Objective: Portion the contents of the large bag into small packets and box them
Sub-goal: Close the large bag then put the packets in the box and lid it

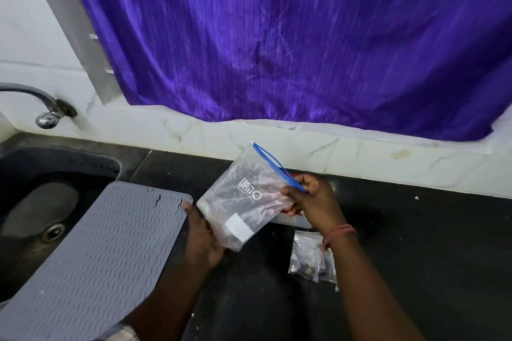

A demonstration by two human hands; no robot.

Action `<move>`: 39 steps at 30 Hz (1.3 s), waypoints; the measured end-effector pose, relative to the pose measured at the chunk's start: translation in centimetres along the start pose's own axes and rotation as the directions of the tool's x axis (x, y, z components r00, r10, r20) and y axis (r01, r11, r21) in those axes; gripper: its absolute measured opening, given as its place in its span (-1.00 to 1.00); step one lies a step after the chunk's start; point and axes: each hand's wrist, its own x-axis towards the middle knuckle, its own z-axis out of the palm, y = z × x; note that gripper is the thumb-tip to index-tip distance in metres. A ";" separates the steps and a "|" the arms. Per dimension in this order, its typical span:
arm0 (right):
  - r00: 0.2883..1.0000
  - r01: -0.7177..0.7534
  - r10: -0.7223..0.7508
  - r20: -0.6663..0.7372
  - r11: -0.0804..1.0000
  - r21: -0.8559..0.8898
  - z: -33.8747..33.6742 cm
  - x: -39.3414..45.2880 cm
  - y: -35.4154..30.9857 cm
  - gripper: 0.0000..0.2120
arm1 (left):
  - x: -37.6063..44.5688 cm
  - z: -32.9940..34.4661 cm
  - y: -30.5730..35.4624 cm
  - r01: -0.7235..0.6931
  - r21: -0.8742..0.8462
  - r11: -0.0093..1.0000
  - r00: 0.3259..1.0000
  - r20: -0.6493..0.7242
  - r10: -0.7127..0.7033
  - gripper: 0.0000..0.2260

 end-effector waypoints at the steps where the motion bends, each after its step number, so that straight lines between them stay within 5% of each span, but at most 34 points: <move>1: 1.000 0.014 -0.014 -0.016 1.000 -0.009 0.0 0.2 0.0 -0.92 | -0.3 0.1 -0.6 0.096 -0.051 0.994 0.994 0.052 -0.094 -0.24; 5: 0.997 0.053 -0.056 -0.051 0.997 -0.051 0.3 0.6 0.1 -0.94 | -1.5 0.2 -2.5 0.285 0.036 0.958 0.949 0.126 -0.287 -0.35; 7: 0.995 0.055 -0.061 -0.083 0.996 -0.068 0.0 0.6 0.3 -0.91 | -1.4 0.2 -2.6 0.266 0.029 0.964 0.949 0.166 -0.267 -0.25; 10: 0.986 0.057 -0.064 -0.157 0.997 -0.051 -0.6 0.7 0.3 -0.91 | -1.4 0.1 -2.1 0.233 -0.052 0.971 0.951 0.219 -0.217 -0.41; 15: 0.970 0.065 -0.072 -0.234 0.997 -0.037 -0.7 0.7 -0.3 -0.91 | -2.1 -0.7 -2.3 0.224 -0.016 0.975 0.912 0.357 -0.203 -0.37; 20: 0.949 0.122 -0.144 -0.280 0.988 -0.095 0.0 0.7 0.1 -0.89 | -1.6 -0.2 -2.7 0.217 0.174 0.961 0.955 0.167 -0.246 -0.94; 23: 0.946 0.175 -0.205 -0.249 0.975 -0.137 0.1 0.4 -0.1 -0.90 | -1.5 -0.9 -3.1 0.170 0.471 0.866 0.970 0.074 -0.231 -0.89; 26: 0.954 0.201 -0.228 -0.195 0.969 -0.147 -0.5 0.7 -0.5 -0.92 | -1.8 -0.7 -3.0 0.151 0.616 0.773 0.988 -0.101 -0.113 -0.84; 29: 0.976 0.199 -0.212 -0.049 0.961 -0.193 -0.4 0.6 -0.7 -0.90 | -1.4 1.2 -1.2 -0.041 0.699 0.714 0.920 -0.253 0.301 -0.83; 32: 0.986 0.157 -0.145 0.082 0.973 -0.167 0.4 -0.3 0.0 -0.92 | -0.9 3.5 1.3 -0.402 0.731 0.552 0.786 -0.034 0.617 -0.73; 34: 0.986 0.122 -0.101 0.135 0.980 -0.158 0.8 -0.8 0.3 -0.94 | -0.5 4.7 2.2 -0.493 0.708 0.506 0.792 0.124 0.598 -0.68; 39: 0.983 0.086 -0.053 0.178 0.979 -0.185 0.9 -1.2 0.5 -0.88 | -0.7 4.3 1.7 -0.495 0.624 0.605 0.845 0.184 0.502 -0.81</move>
